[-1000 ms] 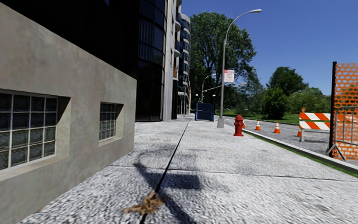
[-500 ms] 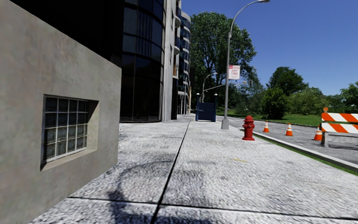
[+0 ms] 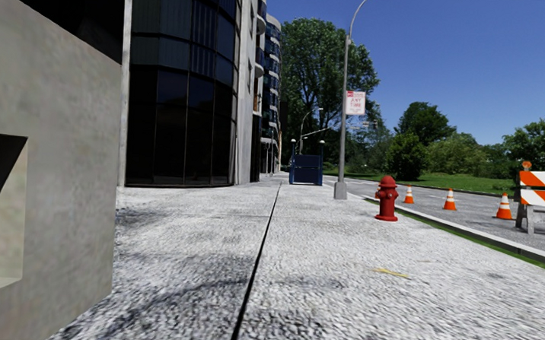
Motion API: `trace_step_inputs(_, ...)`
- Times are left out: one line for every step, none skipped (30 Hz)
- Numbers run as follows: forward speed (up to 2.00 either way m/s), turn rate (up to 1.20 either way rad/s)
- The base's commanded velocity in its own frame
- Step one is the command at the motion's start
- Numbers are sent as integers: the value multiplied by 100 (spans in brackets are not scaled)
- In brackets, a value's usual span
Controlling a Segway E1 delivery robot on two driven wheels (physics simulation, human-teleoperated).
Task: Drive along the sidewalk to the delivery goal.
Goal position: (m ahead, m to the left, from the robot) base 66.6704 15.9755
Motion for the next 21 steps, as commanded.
trace_step_inputs(200, 0)
trace_step_inputs(200, 0)
trace_step_inputs(200, 0)
trace_step_inputs(200, 0)
trace_step_inputs(200, 0)
trace_step_inputs(200, 0)
trace_step_inputs(200, 0)
trace_step_inputs(200, 0)
trace_step_inputs(200, 0)
trace_step_inputs(200, 0)
trace_step_inputs(200, 0)
trace_step_inputs(200, 0)
trace_step_inputs(200, 0)
trace_step_inputs(200, 0)
trace_step_inputs(200, 0)
trace_step_inputs(200, 0)
trace_step_inputs(200, 0)
trace_step_inputs(200, 0)
trace_step_inputs(200, 0)
trace_step_inputs(200, 0)
trace_step_inputs(200, 0)
